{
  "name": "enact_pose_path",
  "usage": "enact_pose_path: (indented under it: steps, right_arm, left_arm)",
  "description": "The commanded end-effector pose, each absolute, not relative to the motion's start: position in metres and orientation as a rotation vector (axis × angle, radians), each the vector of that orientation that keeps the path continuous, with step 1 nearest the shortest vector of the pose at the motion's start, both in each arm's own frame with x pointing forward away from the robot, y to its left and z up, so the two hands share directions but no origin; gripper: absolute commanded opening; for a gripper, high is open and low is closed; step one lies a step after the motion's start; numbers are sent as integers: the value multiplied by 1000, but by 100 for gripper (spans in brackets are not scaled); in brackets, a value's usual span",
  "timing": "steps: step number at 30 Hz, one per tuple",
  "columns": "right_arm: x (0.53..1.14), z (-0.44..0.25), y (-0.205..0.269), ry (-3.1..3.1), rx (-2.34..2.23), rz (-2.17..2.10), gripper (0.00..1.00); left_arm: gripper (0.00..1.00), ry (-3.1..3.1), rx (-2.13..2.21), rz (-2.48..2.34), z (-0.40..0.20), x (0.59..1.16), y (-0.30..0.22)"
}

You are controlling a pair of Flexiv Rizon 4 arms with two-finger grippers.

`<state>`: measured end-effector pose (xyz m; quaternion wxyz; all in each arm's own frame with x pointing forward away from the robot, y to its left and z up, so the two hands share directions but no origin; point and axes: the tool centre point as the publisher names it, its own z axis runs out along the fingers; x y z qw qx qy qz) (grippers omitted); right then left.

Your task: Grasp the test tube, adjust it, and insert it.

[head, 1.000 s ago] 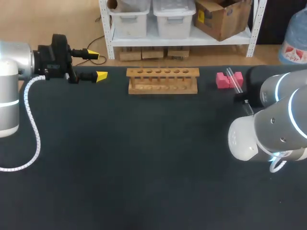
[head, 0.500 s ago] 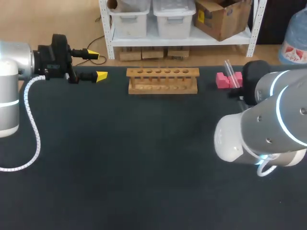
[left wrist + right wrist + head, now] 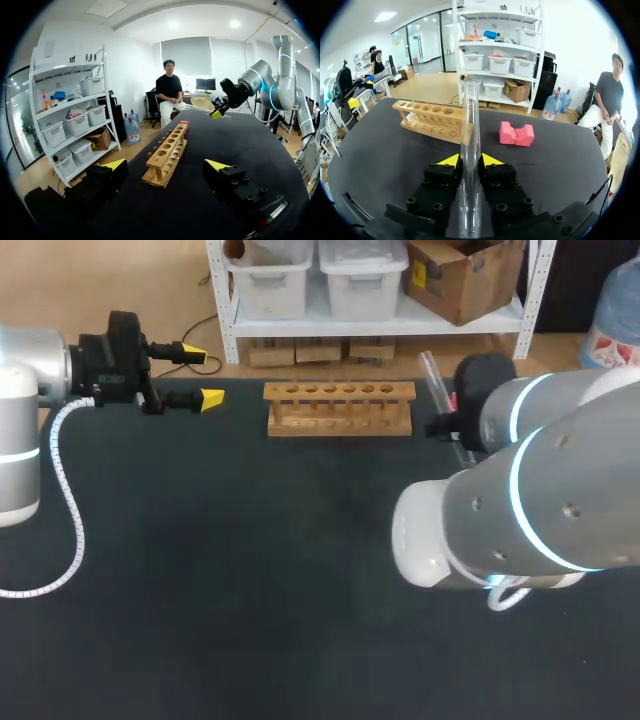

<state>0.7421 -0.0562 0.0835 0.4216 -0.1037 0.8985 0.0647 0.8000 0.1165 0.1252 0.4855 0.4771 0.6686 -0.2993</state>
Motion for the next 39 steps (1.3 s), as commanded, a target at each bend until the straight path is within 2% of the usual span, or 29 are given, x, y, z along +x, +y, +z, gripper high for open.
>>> enact_pose_path:
  steps: [1,22,39]
  right_arm:
    - [750,82,-39,2252,-262,150,0]
    - [776,75,18,2276,-316,182,0]
    - [795,64,36,2309,-222,100,0]
  left_arm:
    - [100,1620,1158,-726,124,799,117]
    - [100,1620,1158,-726,124,799,117]
    - [100,1620,1158,-726,124,799,117]
